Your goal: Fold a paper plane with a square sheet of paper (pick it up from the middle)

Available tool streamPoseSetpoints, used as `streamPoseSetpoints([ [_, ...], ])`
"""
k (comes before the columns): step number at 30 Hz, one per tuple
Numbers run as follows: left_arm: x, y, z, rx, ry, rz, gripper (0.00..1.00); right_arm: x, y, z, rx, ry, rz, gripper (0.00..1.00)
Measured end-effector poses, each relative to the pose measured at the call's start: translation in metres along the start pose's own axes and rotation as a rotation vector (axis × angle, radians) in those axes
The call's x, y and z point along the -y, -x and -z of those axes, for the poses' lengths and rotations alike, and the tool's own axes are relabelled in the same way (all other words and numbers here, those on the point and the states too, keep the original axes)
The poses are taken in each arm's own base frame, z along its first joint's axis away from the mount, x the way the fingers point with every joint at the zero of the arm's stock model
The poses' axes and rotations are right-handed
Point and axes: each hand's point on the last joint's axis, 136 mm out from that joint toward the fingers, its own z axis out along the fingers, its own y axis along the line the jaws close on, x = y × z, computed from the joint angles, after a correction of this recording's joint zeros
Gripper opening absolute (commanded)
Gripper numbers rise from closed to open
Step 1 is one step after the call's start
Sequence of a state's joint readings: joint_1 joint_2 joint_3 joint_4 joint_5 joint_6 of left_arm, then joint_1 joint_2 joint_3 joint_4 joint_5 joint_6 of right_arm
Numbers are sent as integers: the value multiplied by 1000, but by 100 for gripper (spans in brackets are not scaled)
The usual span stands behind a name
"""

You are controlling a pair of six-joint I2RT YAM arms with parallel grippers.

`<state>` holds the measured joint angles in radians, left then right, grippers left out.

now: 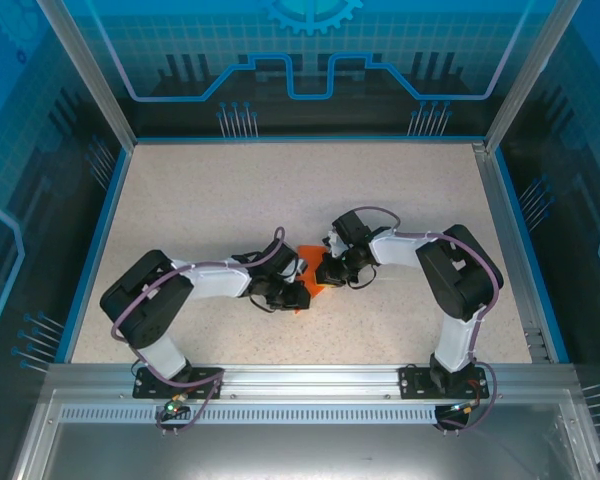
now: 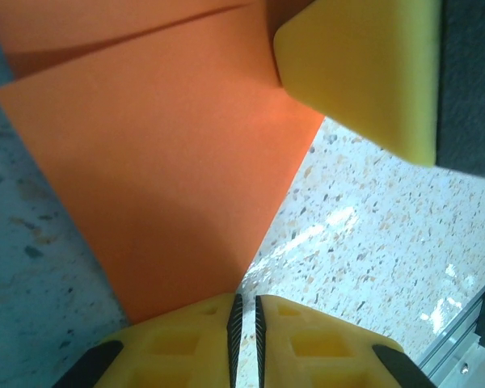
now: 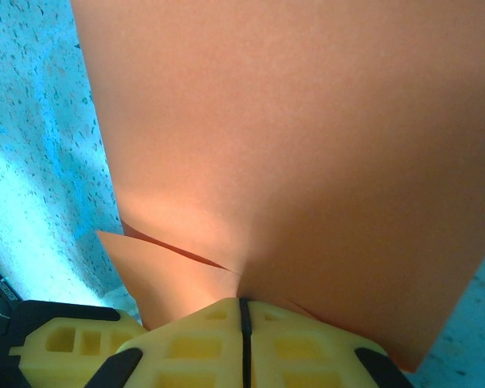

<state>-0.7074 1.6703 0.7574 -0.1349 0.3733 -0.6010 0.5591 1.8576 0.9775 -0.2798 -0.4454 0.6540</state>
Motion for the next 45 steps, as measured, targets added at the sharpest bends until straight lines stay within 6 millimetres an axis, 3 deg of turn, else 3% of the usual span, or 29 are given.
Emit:
streamPoseSetpoints([
  [13,-9,-9,5,-3,30,10,15,0,0,0,0,0,-1,8],
  [21,-18,-30,22,-31,73,37,15,0,0,0,-1,-1,-2,9],
  [25,-4,-22,35,2,45,28,17,0,0,0,-1,-6,0,9],
  [31,33,11,49,79,-21,-9,16,0,0,0,0,-9,0,9],
  [34,37,23,41,81,-21,-10,15,0,0,0,0,-9,0,9],
  [39,11,21,17,35,66,33,12,0,0,0,0,-9,0,9],
  [45,-9,15,5,11,132,58,9,-1,0,1,0,-10,1,11],
])
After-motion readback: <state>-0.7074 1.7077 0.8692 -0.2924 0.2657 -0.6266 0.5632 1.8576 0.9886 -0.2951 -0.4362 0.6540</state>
